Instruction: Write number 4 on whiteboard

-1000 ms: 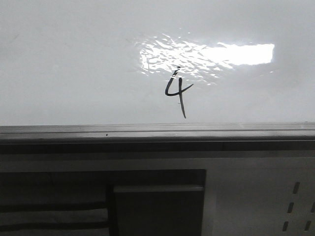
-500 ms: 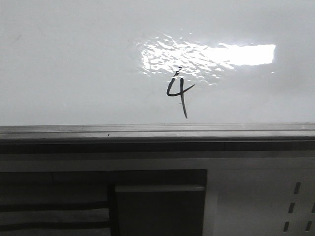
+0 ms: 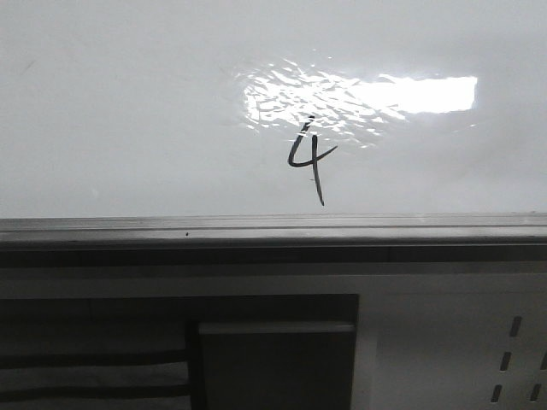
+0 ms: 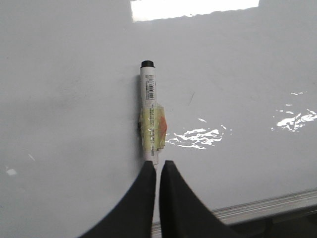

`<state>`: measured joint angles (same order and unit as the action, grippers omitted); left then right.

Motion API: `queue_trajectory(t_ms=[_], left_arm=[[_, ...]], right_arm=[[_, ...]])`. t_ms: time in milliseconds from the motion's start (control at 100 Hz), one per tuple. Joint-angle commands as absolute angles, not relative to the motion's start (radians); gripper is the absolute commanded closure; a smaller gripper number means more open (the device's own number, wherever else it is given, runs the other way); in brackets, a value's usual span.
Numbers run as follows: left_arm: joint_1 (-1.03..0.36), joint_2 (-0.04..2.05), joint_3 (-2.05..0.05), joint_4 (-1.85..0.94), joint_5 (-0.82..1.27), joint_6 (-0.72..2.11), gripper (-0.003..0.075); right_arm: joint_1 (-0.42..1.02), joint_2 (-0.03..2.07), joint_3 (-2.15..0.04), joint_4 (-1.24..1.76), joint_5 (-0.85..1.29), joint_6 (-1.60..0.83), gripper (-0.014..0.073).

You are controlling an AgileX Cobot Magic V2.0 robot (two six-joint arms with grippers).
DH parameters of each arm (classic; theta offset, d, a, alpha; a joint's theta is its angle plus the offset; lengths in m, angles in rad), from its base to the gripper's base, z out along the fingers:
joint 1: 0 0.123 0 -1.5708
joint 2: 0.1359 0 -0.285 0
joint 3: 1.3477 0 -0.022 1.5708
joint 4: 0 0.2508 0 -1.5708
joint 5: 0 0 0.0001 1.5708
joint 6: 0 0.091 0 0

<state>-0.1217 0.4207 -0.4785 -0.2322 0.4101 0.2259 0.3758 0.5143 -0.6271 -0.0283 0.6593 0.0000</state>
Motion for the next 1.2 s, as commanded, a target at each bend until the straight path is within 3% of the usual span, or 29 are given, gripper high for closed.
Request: queue_trajectory(t_ms=[0, 170, 550, 700, 850, 1060, 1190], left_arm=[[-0.119, 0.423, -0.506, -0.251, 0.328, 0.215, 0.0741], [-0.119, 0.415, -0.501, -0.251, 0.326, 0.215, 0.0741], [-0.083, 0.14, -0.296, -0.217, 0.295, 0.215, 0.0741], [-0.083, 0.095, -0.169, -0.196, 0.129, 0.191, 0.0741], [-0.083, 0.032, -0.087, 0.0, 0.039, -0.022, 0.0741], [-0.06, 0.017, 0.029, 0.008, -0.118, -0.027, 0.0741], [-0.057, 0.012, 0.023, 0.0, -0.073, -0.027, 0.0741]], right_arm=[[0.369, 0.519, -0.652, -0.043, 0.613, 0.0, 0.0664], [0.369, 0.519, -0.652, -0.043, 0.613, 0.0, 0.0664], [0.369, 0.519, -0.652, -0.043, 0.615, 0.0, 0.0664], [0.369, 0.519, -0.652, -0.043, 0.615, 0.0, 0.0664], [0.369, 0.519, -0.652, -0.043, 0.615, 0.0, 0.0664], [0.369, 0.519, -0.652, -0.043, 0.615, 0.0, 0.0664], [0.369, 0.519, -0.652, -0.043, 0.615, 0.0, 0.0664]])
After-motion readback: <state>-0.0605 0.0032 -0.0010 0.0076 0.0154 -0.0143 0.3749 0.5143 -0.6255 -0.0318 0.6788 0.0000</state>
